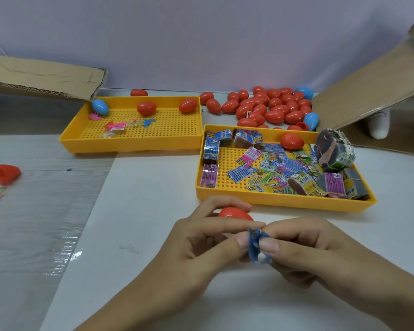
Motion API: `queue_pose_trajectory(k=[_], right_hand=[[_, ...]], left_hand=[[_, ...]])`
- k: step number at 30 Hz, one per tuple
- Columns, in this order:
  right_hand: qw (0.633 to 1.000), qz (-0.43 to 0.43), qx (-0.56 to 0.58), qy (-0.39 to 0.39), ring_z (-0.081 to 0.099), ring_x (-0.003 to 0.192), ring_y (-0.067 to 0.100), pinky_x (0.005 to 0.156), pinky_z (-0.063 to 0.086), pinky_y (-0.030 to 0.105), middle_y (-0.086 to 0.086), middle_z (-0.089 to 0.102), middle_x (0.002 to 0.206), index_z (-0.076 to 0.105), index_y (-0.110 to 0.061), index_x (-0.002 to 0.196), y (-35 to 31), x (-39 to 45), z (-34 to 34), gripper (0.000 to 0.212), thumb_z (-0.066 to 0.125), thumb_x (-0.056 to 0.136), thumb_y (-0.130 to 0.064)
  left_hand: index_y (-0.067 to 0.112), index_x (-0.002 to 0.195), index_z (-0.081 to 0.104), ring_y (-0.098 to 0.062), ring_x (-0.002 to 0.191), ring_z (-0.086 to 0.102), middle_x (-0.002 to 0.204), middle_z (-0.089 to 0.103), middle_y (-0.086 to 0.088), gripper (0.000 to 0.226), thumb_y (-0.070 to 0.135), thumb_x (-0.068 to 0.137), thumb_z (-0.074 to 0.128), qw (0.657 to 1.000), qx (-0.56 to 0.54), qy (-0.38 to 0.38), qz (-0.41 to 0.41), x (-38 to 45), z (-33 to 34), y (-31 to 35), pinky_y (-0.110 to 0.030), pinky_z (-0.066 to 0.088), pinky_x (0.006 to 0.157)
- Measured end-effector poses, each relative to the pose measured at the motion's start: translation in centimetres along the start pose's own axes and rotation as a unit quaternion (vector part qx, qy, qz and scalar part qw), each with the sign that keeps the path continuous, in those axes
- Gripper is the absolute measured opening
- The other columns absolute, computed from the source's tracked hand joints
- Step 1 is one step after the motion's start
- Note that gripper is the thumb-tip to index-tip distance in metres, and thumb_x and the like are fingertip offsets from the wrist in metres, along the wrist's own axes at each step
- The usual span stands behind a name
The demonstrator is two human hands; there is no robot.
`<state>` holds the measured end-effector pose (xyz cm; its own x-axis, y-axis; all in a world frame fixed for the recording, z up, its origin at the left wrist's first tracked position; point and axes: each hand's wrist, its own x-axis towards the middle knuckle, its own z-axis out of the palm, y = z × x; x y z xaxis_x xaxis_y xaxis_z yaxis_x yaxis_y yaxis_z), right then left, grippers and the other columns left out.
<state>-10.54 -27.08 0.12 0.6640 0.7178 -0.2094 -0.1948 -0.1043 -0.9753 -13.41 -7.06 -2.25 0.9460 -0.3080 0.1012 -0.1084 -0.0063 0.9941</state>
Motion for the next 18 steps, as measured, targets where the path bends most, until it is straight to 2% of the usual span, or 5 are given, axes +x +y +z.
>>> queue_pose_trajectory(k=[2, 4, 8, 15, 18], right_hand=[[1.000, 0.011, 0.006, 0.003, 0.027, 0.048, 0.003, 0.047, 0.025, 0.014, -0.018, 0.033, 0.054, 0.075, -0.036, 0.078, -0.10, 0.00, 0.07, 0.019, 0.061, 0.086, -0.046], [0.999, 0.027, 0.002, 0.026, 0.027, 0.047, 0.004, 0.046, 0.025, 0.014, -0.015, 0.033, 0.053, 0.073, -0.033, 0.071, -0.11, 0.04, 0.18, 0.021, 0.061, 0.081, -0.048], [0.995, 0.007, -0.058, 0.086, 0.035, 0.046, 0.000, 0.046, 0.028, 0.010, -0.014, 0.044, 0.052, 0.079, -0.028, 0.087, 0.03, 0.18, 0.27, 0.019, 0.065, 0.082, -0.040], [0.982, 0.003, -0.065, 0.177, 0.029, 0.045, 0.004, 0.042, 0.024, 0.012, -0.006, 0.036, 0.054, 0.076, -0.025, 0.079, 0.50, 0.27, 0.68, 0.018, 0.073, 0.070, -0.040], [0.964, -0.067, -0.086, 0.242, 0.041, 0.049, 0.004, 0.044, 0.032, 0.014, -0.007, 0.049, 0.061, 0.074, -0.030, 0.088, 0.66, 0.21, 0.75, 0.024, 0.076, 0.070, -0.046]], left_hand=[[0.031, 0.103, 0.079, -0.029, 0.092, 0.064, 0.119, 0.059, 0.013, 0.027, 0.039, 0.081, 0.066, 1.000, 0.012, 0.014, 0.007, 0.00, 0.09, -0.15, -0.030, 0.056, 0.075], [0.028, 0.099, 0.080, -0.025, 0.092, 0.066, 0.119, 0.061, 0.011, 0.023, 0.036, 0.080, 0.069, 0.999, 0.017, 0.033, 0.020, 0.00, 0.25, -0.35, -0.041, 0.056, 0.076], [0.021, 0.085, 0.081, -0.027, 0.093, 0.067, 0.115, 0.066, 0.004, 0.015, 0.030, 0.078, 0.072, 0.996, 0.008, 0.075, 0.039, 0.19, 0.32, -0.80, -0.031, 0.054, 0.073], [0.021, 0.075, 0.077, -0.019, 0.092, 0.068, 0.109, 0.067, 0.002, 0.010, 0.029, 0.074, 0.071, 0.991, -0.004, 0.119, 0.056, 0.14, 0.64, -0.99, -0.031, 0.055, 0.067], [0.018, 0.071, 0.075, -0.022, 0.079, 0.066, 0.107, 0.066, 0.003, 0.011, 0.029, 0.071, 0.072, 0.987, -0.028, 0.153, 0.051, 0.11, 0.57, -0.96, -0.026, 0.054, 0.063]])
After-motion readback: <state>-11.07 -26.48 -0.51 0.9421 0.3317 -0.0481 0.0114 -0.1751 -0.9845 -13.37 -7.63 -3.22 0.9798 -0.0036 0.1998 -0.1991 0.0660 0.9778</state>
